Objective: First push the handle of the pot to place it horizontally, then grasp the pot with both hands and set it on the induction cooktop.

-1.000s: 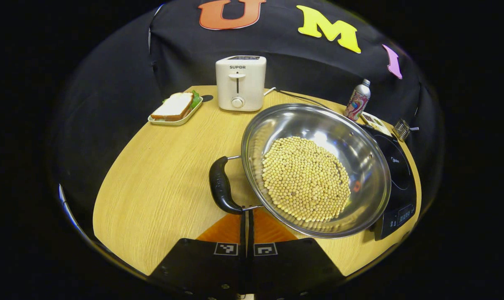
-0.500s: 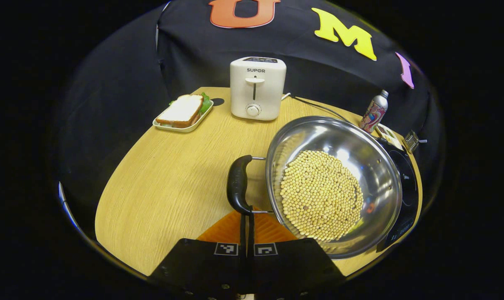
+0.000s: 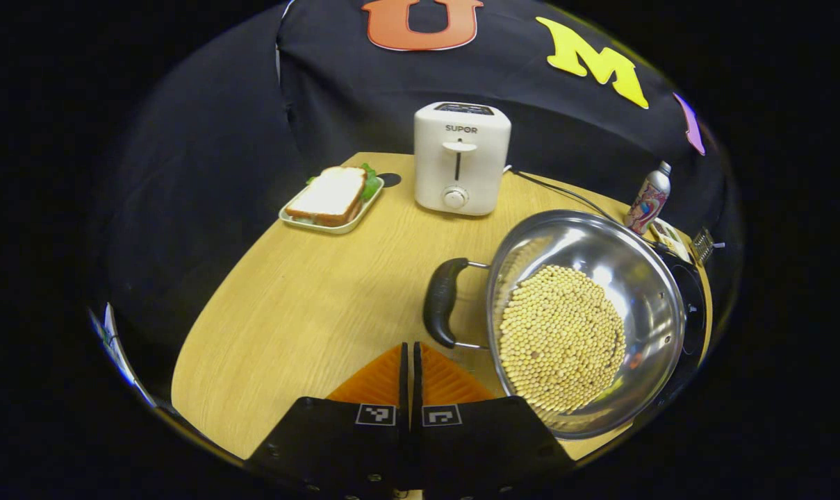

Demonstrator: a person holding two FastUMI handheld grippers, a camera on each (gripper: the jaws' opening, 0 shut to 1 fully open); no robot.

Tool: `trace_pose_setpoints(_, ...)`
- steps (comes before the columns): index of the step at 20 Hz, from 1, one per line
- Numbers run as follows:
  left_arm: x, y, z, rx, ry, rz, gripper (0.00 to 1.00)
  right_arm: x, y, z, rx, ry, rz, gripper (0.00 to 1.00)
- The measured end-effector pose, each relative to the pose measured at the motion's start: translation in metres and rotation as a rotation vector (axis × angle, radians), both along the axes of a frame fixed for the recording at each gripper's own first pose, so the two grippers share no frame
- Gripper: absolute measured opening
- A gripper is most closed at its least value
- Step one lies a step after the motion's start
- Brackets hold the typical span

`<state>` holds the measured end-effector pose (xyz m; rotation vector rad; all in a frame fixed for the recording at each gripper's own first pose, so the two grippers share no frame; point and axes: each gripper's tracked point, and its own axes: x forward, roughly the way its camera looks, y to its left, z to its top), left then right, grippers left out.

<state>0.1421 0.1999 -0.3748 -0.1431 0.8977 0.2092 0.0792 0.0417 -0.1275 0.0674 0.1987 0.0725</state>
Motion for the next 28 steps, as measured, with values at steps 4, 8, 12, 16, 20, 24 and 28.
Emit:
trace_pose_setpoints(4, -0.008, -0.008, 0.029, -0.084, -0.074, 0.002, 0.18, 0.017, 0.018, -0.01, -0.042, 0.026, 0.012, 0.95)
trace_pose_setpoints(8, -0.011, -0.018, 0.038, -0.039, -0.08, -0.051, 0.76, 0.035, 0.047, -0.031, -0.065, 0.082, 0.049, 1.0)
trace_pose_setpoints(12, -0.008, -0.03, 0.05, -0.036, -0.117, -0.085, 0.98, 0.05, 0.079, -0.063, -0.103, 0.167, 0.081, 1.0)
trace_pose_setpoints(16, 0.003, -0.038, 0.057, -0.014, -0.167, -0.112, 0.98, 0.062, 0.12, -0.102, -0.102, 0.26, 0.138, 0.95)
trace_pose_setpoints(20, 0.019, -0.044, 0.049, -0.012, -0.19, -0.138, 0.98, 0.079, 0.163, -0.14, -0.097, 0.322, 0.163, 0.96)
trace_pose_setpoints(24, 0.033, -0.043, 0.023, 0.001, -0.135, -0.169, 0.98, 0.096, 0.211, -0.182, -0.122, 0.422, 0.218, 1.0)
trace_pose_setpoints(28, 0.043, -0.035, 0.002, 0.023, -0.066, -0.19, 0.98, 0.109, 0.243, -0.212, -0.112, 0.495, 0.238, 1.0)
